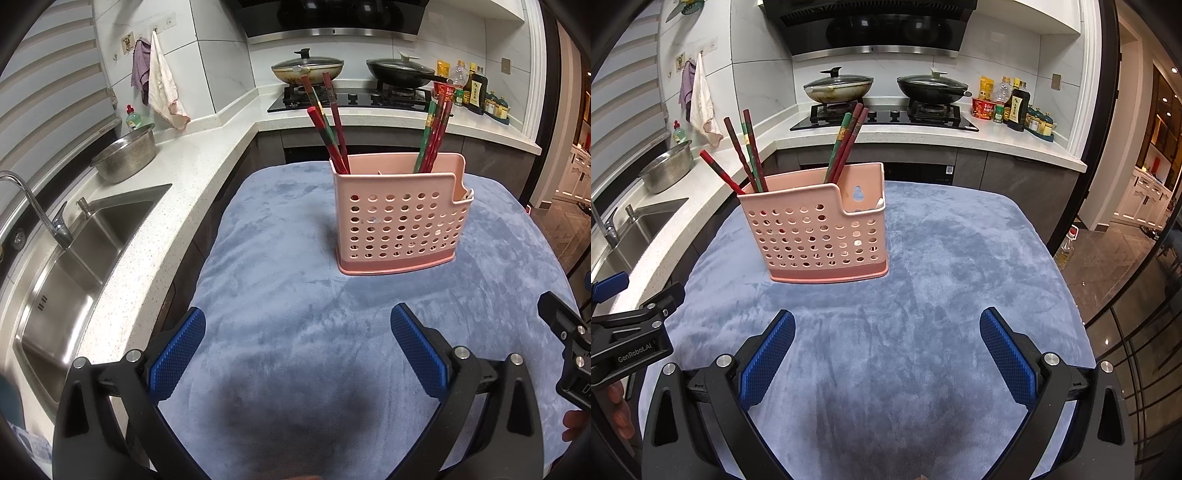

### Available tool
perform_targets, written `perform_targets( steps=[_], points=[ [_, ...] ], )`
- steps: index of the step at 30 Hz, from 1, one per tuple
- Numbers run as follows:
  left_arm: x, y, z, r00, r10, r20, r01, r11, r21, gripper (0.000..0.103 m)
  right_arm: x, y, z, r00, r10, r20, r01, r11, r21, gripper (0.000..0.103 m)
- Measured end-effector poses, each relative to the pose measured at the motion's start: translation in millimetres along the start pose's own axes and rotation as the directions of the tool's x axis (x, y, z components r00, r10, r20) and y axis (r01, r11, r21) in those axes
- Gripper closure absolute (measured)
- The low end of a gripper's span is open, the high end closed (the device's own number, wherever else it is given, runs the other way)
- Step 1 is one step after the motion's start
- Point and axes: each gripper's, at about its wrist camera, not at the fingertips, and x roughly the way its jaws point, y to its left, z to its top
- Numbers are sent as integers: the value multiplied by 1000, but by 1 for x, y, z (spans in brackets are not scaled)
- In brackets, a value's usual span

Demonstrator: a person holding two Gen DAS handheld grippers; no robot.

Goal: Organize utensils

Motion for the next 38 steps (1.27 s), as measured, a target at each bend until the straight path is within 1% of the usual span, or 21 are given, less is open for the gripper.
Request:
perform_targets(
  steps=[12, 33, 38],
  points=[
    [-2, -5, 1, 1000, 0, 13, 0, 1000, 15, 7, 0, 0, 0, 1000, 1, 0, -1, 1000, -1, 6],
    [-5, -4, 4, 1000, -3, 21, 3, 1000, 2, 7, 0, 3, 6, 1000, 11, 10, -11, 1000, -7, 6],
    [-4, -5, 5, 999, -21, 27, 20, 1000, 2, 7, 2, 3, 7, 1000, 11, 10, -11, 1000, -5, 6]
  ],
)
